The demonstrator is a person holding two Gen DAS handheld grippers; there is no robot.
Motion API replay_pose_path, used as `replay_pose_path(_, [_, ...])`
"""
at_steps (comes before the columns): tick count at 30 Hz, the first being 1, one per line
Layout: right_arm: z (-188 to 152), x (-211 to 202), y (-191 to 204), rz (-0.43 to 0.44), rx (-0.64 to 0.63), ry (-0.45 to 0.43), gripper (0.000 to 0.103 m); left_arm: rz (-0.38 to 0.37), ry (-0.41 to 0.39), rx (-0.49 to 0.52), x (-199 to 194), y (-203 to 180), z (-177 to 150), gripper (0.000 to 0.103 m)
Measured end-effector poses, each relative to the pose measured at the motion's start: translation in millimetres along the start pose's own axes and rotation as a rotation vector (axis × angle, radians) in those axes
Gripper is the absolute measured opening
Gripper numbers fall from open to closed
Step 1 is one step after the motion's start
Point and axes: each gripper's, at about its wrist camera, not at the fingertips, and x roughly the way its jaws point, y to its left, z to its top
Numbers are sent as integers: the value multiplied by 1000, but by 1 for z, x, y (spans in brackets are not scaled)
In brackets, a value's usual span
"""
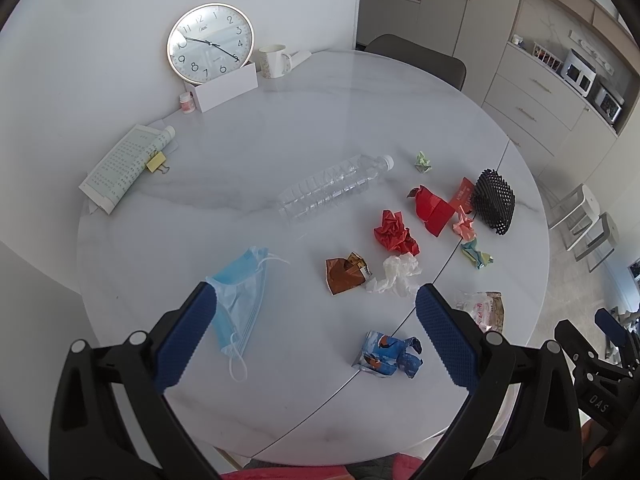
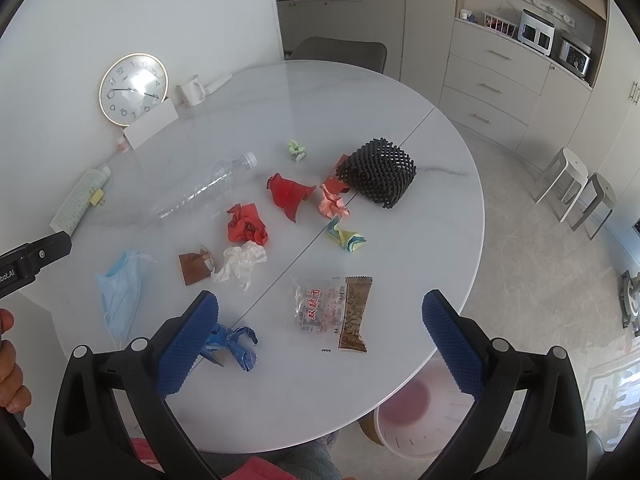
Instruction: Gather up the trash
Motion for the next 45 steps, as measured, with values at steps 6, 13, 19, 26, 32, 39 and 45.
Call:
replay_pose_path(6, [-6,2,6,48,-20,5,101,-101,24,3,10,13,-4,96])
replay_pose_path(13, [-29,26,26,120,-93,64,101,-77,151,-88,55,62,-18,95])
replay_pose_path(19, [-52,59,36,109,-105,156,101,-19,216,-110,97,104,-43,96])
replay_pose_path(26, [-64,82,38,104,-95,234,101,14,305,-101,149,114,-57,96])
replay_pose_path(32, [-65,82,41,91,-104,260,101,44,344,-95,190,115,-49,95])
replay_pose_path(39, [-64,91,48,119,-94,272,101,100,385,8,223,106,-50,78])
replay_pose_path(45, [-68,101,76,192,-139,294,101,-4,371,-11,224,113,-47,26])
